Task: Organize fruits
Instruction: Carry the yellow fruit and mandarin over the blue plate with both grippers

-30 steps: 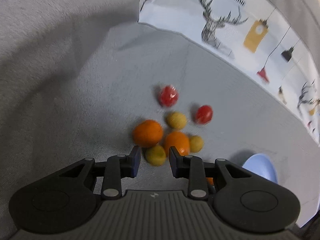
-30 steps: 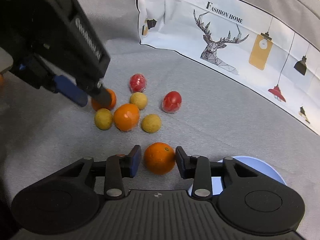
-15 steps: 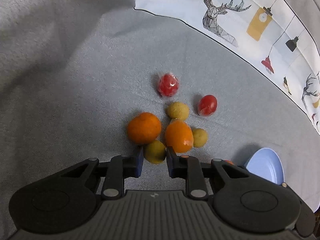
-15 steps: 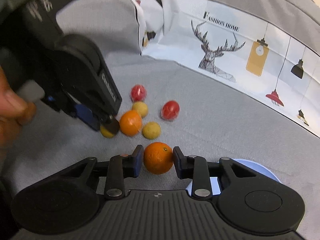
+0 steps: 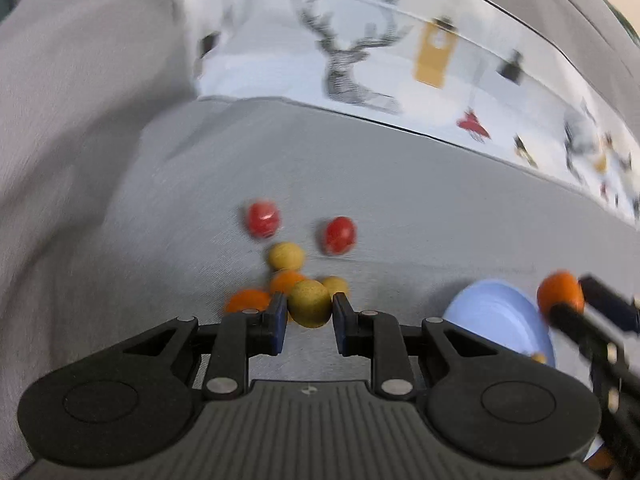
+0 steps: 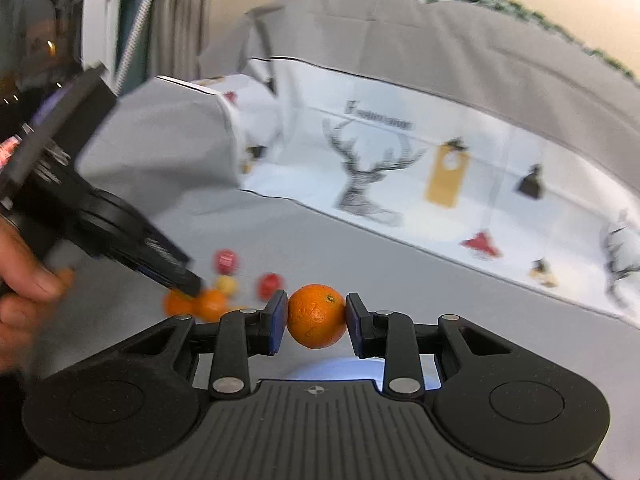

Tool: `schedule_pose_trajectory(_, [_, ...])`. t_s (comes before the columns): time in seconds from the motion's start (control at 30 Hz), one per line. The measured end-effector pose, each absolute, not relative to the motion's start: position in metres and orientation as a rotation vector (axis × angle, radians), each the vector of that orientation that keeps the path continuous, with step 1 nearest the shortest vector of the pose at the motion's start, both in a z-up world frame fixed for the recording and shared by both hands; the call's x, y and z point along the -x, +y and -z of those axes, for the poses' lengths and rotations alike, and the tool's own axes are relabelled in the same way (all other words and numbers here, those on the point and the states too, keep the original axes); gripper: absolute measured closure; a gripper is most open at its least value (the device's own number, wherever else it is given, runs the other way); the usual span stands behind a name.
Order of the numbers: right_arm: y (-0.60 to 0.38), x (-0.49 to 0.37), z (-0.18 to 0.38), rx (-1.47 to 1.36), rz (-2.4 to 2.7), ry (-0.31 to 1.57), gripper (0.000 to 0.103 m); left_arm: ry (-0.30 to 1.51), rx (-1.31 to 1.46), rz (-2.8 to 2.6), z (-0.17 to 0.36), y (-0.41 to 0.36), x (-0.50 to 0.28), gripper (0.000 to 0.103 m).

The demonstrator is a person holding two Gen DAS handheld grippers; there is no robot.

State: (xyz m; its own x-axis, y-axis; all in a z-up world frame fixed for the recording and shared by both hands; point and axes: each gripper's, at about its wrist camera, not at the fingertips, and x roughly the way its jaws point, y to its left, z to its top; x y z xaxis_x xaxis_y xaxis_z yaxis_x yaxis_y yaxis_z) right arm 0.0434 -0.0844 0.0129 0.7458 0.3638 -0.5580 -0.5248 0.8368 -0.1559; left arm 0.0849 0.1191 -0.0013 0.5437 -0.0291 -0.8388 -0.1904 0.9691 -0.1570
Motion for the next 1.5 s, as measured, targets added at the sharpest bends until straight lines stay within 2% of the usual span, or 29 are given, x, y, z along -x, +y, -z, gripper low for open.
schedule_pose_trajectory(0.13, [-0.112, -0.061, 0.008, 0.214, -0.390, 0.637, 0.070, 0.916, 0.091, -0.036, -0.006, 0.079, -0.079, 0.077])
schedule_pose_trajectory(0.43, [-0.136, -0.073, 0.012, 0.183, -0.315, 0.639, 0.070, 0.801, 0.026, 0.085, -0.010, 0.048, -0.078, 0.077])
schedule_pose_trajectory(0.9, [-0.155, -0.072, 0.003, 0.119, -0.250, 0.631, 0.070, 0.754, -0.024, 0.263, -0.012, 0.023, -0.068, 0.077])
schedule_pose_trajectory(1.5, [-0.153, -0.075, 0.011, 0.134, -0.230, 0.662, 0.070, 0.774, -0.286, 0.509, 0.023, -0.047, -0.047, 0.076])
